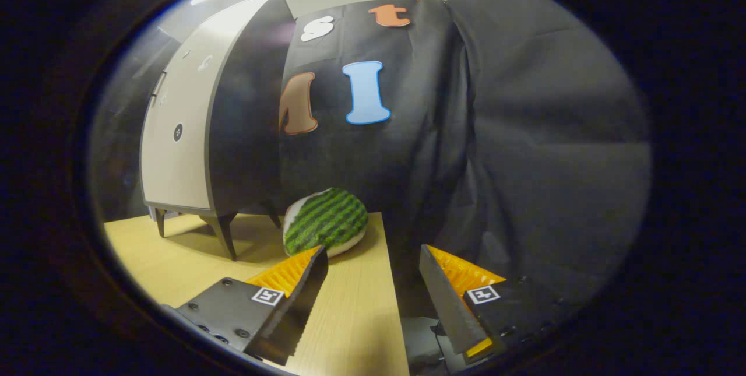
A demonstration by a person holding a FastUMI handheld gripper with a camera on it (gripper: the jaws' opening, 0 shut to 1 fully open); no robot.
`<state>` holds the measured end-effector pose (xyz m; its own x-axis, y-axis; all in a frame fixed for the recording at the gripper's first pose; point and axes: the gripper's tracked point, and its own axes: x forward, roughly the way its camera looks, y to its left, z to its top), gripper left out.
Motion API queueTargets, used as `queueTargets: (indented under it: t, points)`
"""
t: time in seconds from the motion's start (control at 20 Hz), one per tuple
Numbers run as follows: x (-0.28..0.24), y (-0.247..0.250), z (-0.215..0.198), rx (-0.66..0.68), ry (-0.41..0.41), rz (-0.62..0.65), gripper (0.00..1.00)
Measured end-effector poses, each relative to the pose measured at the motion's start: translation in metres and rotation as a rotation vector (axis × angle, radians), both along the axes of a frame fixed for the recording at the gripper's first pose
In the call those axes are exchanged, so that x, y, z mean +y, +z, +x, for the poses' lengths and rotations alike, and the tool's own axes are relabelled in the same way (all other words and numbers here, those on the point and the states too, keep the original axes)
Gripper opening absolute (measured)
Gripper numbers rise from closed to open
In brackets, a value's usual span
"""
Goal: Open the shoe cabinet door, grab the shoes and put them into the shoe cabinet, then close the shoe cabinet door.
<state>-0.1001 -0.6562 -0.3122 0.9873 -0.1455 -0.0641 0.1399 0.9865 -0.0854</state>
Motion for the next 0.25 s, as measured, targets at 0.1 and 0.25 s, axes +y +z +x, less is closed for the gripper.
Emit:
queueTargets:
  t: [0.1,0.25]
  points:
    - [0.0011,-0.0014,0.0000,0.012,-0.001,-0.002,0.98]
    - [0.0022,-0.0011,-0.0021,0.009,0.002,-0.020,0.98]
